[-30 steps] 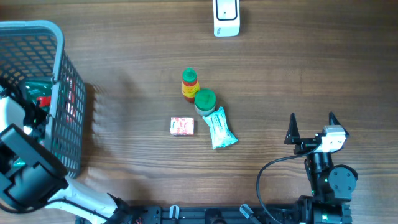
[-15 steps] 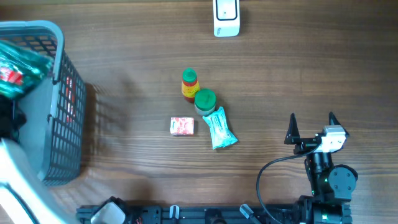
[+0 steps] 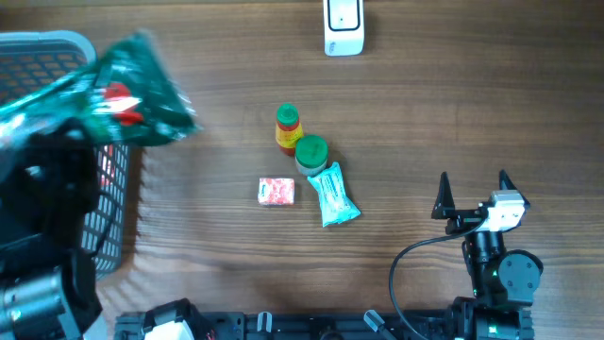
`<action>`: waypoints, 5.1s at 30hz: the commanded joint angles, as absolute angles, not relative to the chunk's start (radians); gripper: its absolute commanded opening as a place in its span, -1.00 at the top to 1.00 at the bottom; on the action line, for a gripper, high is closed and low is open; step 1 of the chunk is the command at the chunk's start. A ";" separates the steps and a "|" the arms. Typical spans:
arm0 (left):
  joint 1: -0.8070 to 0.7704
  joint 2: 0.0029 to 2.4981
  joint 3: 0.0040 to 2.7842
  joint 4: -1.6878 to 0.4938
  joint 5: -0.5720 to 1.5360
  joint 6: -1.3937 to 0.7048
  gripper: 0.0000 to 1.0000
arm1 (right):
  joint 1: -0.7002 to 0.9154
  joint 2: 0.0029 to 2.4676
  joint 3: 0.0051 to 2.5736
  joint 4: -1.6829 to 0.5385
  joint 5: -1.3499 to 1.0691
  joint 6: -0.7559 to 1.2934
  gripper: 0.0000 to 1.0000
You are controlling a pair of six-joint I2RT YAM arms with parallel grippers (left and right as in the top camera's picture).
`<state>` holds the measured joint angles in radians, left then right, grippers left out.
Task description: Scan the item barcode
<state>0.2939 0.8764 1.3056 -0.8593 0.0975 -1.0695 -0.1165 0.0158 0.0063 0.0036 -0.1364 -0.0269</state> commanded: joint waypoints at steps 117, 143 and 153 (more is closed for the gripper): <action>0.755 1.868 1.405 -0.684 0.375 -1.849 -1.00 | -0.113 0.014 0.005 0.007 -0.127 -0.019 -0.99; 0.614 2.059 1.405 -0.700 0.164 -1.806 0.03 | -0.113 0.014 0.005 0.007 -0.127 -0.019 -0.99; 0.633 2.053 1.405 -0.741 0.153 -1.710 0.92 | -0.113 0.014 0.005 0.007 -0.127 -0.020 -1.00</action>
